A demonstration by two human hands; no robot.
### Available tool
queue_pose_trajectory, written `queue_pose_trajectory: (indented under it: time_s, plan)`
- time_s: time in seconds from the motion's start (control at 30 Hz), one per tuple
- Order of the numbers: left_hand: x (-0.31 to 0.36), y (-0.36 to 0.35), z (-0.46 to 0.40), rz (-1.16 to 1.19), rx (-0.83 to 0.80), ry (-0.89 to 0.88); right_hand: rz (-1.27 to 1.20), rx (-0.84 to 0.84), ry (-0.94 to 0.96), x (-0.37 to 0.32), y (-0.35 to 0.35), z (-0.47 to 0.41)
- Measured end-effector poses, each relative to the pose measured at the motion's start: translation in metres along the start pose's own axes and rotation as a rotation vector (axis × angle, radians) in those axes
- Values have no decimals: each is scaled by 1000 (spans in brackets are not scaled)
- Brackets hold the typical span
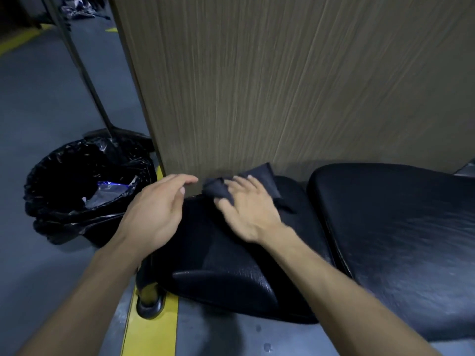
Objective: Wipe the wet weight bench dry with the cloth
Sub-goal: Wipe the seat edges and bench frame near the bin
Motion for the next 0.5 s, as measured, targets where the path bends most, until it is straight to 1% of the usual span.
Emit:
queue_pose_trajectory:
  time_s: [0.07,0.13,0.23,0.3,0.4,0.43,0.5]
  plan:
    - [-1,1,-8,34,48,-1,-97,-43,90,-10,7,32]
    - [-1,-2,-14,64,69,11,-165,-47,167,-5,21,76]
    - [3,-9,-19,66,40,6,-182,-40,173,17,32,132]
    - [5,-12,-20,62,21,2,-207,16,111,40,39,129]
    - [6,-10,-19,63,14,1,-262,76,-55,76,43,69]
    - [7,-10,-16,52,8,1,-288,79,-134,84,45,45]
    - [10,-8,-10,32,-12,2,-348,36,-378,94,50,8]
Point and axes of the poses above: each hand's wrist, its own z-axis away from the middle knuckle, its own y-axis out of the back of the hand, x = y × z, the point moved 2 cm from there along -z, towards the middle knuckle, and after that the axes turned 3 degrees about -z, right-handed, at the moved point
